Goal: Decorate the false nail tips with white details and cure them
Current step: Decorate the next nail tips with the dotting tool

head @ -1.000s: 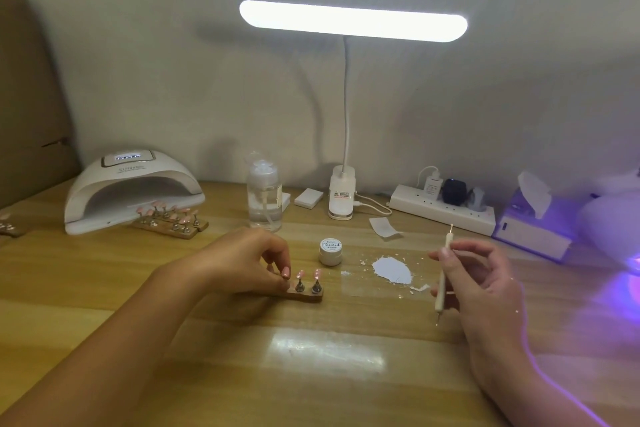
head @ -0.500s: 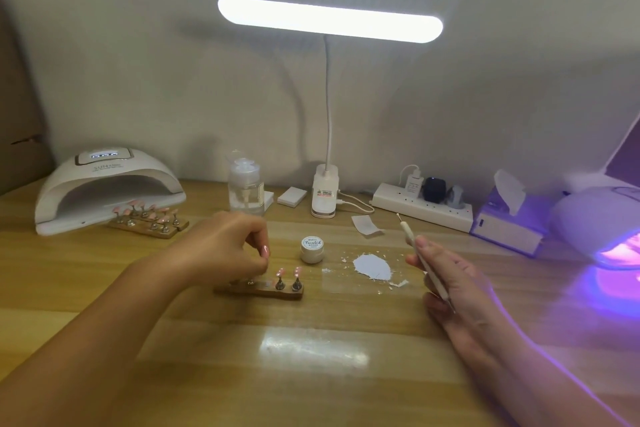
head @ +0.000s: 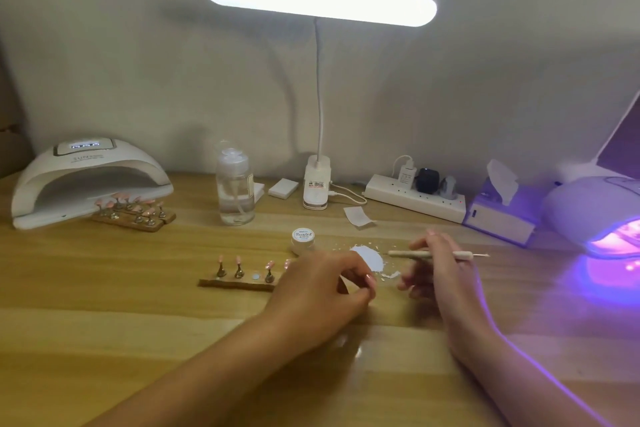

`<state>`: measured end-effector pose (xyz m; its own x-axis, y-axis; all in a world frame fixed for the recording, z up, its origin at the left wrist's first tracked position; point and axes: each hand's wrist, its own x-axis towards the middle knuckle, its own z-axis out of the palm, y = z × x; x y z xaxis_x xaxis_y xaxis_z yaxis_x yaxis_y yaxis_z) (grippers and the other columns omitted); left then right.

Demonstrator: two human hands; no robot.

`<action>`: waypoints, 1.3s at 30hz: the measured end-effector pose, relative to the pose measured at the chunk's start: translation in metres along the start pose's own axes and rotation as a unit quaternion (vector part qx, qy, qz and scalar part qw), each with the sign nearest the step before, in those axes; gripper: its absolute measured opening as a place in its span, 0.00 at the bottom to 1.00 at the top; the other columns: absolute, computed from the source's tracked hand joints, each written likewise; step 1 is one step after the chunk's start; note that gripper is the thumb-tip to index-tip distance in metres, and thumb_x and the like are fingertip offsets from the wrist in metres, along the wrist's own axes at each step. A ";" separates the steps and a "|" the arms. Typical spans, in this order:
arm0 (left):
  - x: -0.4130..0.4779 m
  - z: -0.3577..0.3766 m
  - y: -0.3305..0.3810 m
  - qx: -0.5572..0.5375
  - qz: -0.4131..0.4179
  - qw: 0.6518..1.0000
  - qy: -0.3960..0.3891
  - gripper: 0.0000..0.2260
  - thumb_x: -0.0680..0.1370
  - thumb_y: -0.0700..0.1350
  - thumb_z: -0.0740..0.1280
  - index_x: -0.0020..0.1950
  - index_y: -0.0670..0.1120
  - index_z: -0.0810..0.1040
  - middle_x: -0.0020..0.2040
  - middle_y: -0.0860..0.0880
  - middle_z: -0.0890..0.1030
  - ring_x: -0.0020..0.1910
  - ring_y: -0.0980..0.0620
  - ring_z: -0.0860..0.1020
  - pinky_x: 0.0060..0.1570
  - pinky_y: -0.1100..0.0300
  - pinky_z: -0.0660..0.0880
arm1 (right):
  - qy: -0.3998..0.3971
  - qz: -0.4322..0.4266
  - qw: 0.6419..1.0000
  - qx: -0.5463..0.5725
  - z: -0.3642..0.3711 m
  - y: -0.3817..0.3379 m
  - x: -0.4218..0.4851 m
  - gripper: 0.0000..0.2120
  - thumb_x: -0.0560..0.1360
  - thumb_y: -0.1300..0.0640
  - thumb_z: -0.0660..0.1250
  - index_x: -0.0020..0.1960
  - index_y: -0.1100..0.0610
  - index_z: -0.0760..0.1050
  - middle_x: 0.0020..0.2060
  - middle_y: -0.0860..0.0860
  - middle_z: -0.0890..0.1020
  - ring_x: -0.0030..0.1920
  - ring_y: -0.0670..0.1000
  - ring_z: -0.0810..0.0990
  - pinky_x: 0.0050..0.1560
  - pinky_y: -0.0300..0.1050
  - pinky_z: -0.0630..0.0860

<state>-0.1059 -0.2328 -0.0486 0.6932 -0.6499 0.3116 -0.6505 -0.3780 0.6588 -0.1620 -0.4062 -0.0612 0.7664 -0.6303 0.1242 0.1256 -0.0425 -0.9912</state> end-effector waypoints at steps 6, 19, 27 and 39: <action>0.003 0.021 -0.014 0.035 0.040 0.997 0.049 0.06 0.75 0.44 0.68 0.46 0.56 0.80 0.45 0.59 0.82 0.42 0.59 0.77 0.48 0.54 0.75 | -0.025 -0.028 0.988 -0.149 0.001 0.008 0.001 0.04 0.78 0.54 0.66 0.49 0.55 0.74 0.33 0.50 0.86 0.27 0.44 0.79 0.27 0.37 0.70; 0.007 0.022 -0.024 0.006 0.034 0.998 0.046 0.04 0.74 0.43 0.72 0.45 0.52 0.83 0.44 0.57 0.84 0.46 0.58 0.80 0.50 0.53 0.76 | -0.045 -0.035 0.970 -0.235 0.003 0.008 0.000 0.06 0.75 0.52 0.70 0.42 0.53 0.76 0.35 0.44 0.86 0.38 0.40 0.82 0.40 0.41 0.72; 0.007 0.022 -0.026 -0.039 0.032 0.997 0.053 0.03 0.75 0.45 0.73 0.43 0.52 0.81 0.40 0.57 0.83 0.43 0.60 0.80 0.43 0.63 0.74 | -0.044 -0.030 0.972 -0.229 0.004 0.009 0.001 0.06 0.75 0.53 0.69 0.43 0.55 0.77 0.34 0.45 0.85 0.34 0.37 0.80 0.38 0.39 0.70; 0.007 0.020 -0.025 -0.038 0.018 0.999 0.028 0.04 0.76 0.49 0.72 0.48 0.58 0.84 0.45 0.57 0.77 0.41 0.63 0.72 0.40 0.71 0.66 | 0.008 -0.059 0.993 -0.102 0.000 0.003 -0.003 0.07 0.77 0.52 0.70 0.45 0.54 0.75 0.32 0.48 0.83 0.28 0.46 0.79 0.25 0.37 0.71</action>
<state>-0.0914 -0.2411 -0.0764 0.6869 -0.6236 0.3732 -0.6517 -0.3014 0.6960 -0.1636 -0.4045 -0.0649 0.7431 -0.6244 0.2407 0.0818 -0.2723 -0.9587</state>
